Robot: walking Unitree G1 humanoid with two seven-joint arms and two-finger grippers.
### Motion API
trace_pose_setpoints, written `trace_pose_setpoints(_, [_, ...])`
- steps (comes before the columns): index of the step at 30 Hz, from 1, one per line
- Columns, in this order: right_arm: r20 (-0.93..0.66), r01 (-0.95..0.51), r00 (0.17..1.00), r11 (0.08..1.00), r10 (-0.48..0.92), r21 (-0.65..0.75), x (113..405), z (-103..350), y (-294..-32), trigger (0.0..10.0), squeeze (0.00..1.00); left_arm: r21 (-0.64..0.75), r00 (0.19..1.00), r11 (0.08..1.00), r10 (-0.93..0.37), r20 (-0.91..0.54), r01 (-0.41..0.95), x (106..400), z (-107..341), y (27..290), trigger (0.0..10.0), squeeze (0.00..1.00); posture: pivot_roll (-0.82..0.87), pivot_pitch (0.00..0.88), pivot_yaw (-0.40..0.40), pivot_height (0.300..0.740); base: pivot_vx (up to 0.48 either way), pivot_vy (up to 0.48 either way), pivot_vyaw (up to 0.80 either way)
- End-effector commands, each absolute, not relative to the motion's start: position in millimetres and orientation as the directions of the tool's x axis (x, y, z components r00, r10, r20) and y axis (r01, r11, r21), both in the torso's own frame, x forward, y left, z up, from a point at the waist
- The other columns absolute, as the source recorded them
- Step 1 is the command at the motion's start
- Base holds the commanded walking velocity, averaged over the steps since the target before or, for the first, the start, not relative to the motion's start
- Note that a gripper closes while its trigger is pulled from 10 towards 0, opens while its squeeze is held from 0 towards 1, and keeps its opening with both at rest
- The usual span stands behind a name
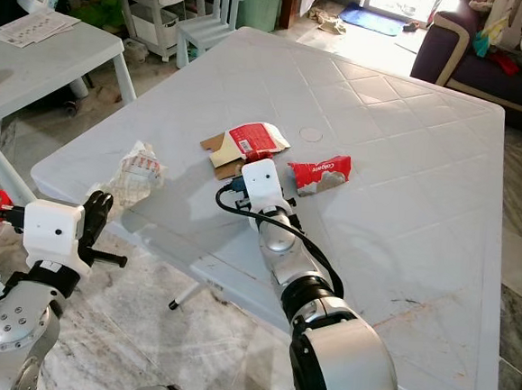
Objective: Picking trash to rubbish bin
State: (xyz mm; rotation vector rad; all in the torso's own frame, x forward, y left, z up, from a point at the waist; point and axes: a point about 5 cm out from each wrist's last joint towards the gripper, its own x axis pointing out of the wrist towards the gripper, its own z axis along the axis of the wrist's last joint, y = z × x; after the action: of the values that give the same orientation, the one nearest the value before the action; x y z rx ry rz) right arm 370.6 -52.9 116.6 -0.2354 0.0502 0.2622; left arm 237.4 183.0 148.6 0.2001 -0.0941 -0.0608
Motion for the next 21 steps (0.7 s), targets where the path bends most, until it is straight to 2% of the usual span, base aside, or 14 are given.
trace_pose_setpoints(1, [-0.105,-0.26,0.964,0.944,0.243,-0.205,368,109,-56,0.0,0.0,0.211,0.993,0.976,-0.068,0.093,0.047,239,149,184,0.0,0.0,0.27,0.093,-0.07,0.74,0.0,0.0,0.0])
trace_pose_setpoints(21, [-0.077,-0.236,0.971,0.951,0.225,-0.201,371,112,-67,0.0,0.0,0.207,0.993,0.977,-0.064,0.1,0.042,247,149,183,0.0,0.0,0.25,0.076,-0.061,0.74,0.0,0.0,0.0])
